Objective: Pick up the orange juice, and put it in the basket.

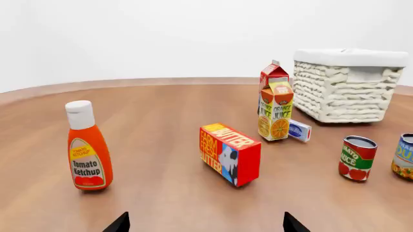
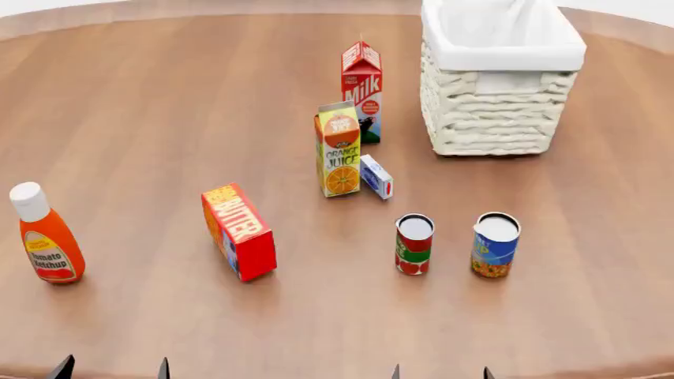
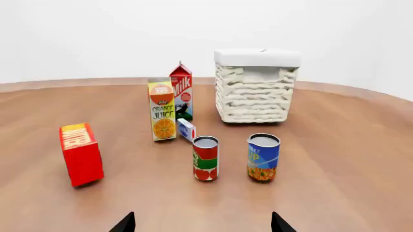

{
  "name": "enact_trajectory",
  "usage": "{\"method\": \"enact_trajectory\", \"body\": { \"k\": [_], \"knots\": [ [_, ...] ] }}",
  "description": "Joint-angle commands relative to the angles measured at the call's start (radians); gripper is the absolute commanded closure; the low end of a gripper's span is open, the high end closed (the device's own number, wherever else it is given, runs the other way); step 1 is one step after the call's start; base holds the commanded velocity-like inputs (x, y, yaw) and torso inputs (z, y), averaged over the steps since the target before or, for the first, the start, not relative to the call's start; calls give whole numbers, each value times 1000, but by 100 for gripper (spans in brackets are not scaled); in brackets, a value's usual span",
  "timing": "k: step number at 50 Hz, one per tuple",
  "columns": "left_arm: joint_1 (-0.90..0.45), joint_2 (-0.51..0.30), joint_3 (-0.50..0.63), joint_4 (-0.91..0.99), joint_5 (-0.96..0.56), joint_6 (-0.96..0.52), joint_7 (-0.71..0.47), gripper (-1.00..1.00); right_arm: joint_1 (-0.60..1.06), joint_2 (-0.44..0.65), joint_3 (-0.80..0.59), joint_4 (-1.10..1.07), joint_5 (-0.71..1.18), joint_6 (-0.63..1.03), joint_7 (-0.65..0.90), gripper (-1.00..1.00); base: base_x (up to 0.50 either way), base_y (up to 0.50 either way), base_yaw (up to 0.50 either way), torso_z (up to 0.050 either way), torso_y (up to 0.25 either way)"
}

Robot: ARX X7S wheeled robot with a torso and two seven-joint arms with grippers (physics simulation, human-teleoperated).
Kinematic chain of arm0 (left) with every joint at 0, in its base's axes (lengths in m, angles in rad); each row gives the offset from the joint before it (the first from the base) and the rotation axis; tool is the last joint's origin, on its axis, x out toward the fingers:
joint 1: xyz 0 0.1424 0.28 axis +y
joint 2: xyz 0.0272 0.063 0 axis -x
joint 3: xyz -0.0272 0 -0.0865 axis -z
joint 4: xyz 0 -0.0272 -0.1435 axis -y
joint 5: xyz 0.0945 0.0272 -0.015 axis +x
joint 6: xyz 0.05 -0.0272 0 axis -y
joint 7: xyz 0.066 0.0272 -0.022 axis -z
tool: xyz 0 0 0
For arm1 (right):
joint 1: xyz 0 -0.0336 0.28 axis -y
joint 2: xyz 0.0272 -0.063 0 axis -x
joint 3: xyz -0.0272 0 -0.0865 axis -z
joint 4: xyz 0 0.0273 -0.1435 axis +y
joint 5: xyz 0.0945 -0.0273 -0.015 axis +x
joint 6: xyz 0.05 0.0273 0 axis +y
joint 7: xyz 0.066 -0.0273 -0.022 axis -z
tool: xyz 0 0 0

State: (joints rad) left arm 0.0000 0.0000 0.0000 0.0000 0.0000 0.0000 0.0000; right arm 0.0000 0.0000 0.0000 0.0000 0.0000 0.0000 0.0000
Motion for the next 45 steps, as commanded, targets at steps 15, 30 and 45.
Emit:
{"method": "enact_trajectory", "body": {
  "k": [15, 30, 45],
  "knots": [
    [-2, -53, 61, -1, -53, 2, -61, -100, 72, 73, -75, -52, 94, 116, 68, -100, 18, 0, 0, 0, 0],
    [-3, -74, 87, -2, -74, 5, -86, -100, 104, 83, -93, -51, 115, 131, 94, -100, 128, 0, 0, 0, 0],
    [-5, -90, 106, -2, -90, 7, -105, -100, 112, 94, -114, -63, 137, 141, 113, -100, 185, 0, 0, 0, 0]
  ]
}}
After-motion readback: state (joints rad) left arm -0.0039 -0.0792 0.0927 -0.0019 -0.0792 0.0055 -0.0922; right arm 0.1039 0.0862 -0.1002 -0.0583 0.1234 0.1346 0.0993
